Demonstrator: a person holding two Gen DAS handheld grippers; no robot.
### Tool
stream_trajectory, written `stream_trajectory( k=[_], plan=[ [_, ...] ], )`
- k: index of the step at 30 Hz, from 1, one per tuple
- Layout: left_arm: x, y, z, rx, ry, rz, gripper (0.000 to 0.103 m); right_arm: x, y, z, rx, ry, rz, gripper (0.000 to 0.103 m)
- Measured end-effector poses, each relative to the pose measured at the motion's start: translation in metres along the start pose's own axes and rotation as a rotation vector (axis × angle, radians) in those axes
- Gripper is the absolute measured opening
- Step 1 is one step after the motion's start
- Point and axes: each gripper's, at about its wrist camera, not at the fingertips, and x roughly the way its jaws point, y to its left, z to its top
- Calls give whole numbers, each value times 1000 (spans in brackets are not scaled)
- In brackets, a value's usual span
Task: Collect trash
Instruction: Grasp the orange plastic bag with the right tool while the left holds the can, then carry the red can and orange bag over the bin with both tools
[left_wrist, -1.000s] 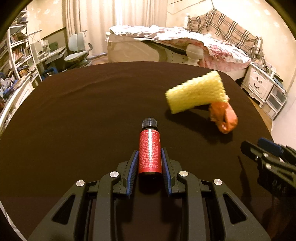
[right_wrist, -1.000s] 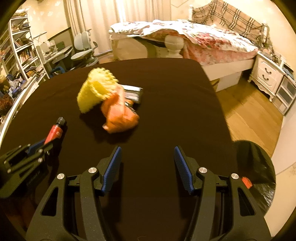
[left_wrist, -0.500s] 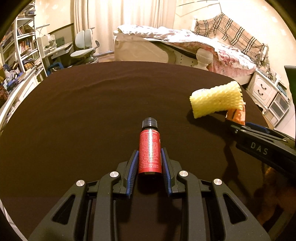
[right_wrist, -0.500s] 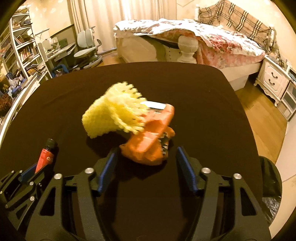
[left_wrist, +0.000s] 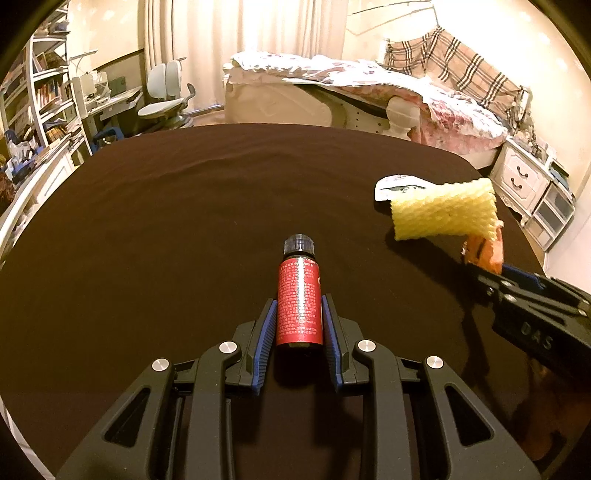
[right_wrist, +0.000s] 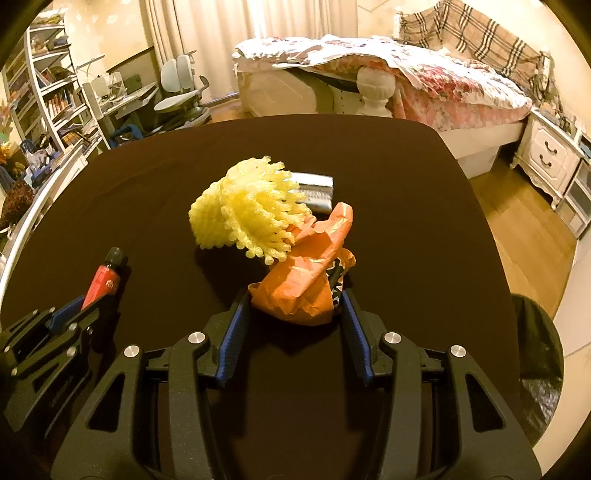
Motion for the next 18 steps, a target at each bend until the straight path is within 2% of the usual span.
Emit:
stream_trajectory(
  k=[3, 5, 9, 18],
  plan=[
    [-1, 0, -1, 0, 0, 0, 27, -10, 0, -7, -15, -17, -15, 48],
    [-1, 0, -1, -1, 0, -1, 27, -18, 3, -10, -27, -37, 11, 48],
    [-2, 0, -2, 1, 1, -2, 27, -27, 5, -13, -58, -50, -15, 48],
    [-5, -5, -6, 4, 1, -5, 27, -35, -10, -25, -17, -50, -24, 48]
  ],
)
